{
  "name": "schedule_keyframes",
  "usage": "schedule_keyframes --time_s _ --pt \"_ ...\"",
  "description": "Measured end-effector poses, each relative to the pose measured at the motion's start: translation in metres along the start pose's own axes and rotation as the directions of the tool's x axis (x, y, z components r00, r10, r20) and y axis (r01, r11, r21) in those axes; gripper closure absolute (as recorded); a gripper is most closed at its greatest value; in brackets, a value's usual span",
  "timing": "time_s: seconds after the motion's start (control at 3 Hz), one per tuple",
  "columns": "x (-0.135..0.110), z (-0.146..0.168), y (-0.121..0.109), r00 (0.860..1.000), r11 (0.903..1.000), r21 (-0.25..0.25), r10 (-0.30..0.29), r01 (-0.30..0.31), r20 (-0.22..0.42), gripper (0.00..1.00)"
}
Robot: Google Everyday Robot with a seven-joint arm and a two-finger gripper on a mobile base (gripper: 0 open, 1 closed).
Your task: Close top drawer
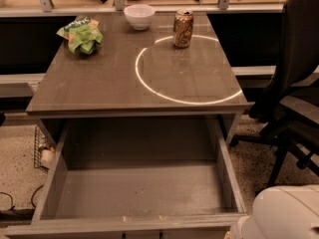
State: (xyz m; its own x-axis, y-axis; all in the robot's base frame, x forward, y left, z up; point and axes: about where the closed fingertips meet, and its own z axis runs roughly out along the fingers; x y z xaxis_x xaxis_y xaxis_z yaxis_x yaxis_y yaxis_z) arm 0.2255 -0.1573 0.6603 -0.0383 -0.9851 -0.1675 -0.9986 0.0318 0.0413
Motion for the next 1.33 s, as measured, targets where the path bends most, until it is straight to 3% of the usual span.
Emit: schedule_keyframes --time_s 0.33,0.67,1.0,1.33 --pt "0.0 0.021 -0.018 0.999 0.9983 0.049 0.035 -0.033 -0.024 1.0" --pt "-0.004 0.029 -0.044 0.998 0.996 0.086 0.031 -0.026 -0.053 1.0" --pt "-0.01 0.026 -0.084 0.997 0.9928 0.119 -0.001 0.011 -0.082 1.0" --pt "-0.01 0.026 -0.081 0.997 0.9928 0.119 -0.001 0.011 -0.082 1.0"
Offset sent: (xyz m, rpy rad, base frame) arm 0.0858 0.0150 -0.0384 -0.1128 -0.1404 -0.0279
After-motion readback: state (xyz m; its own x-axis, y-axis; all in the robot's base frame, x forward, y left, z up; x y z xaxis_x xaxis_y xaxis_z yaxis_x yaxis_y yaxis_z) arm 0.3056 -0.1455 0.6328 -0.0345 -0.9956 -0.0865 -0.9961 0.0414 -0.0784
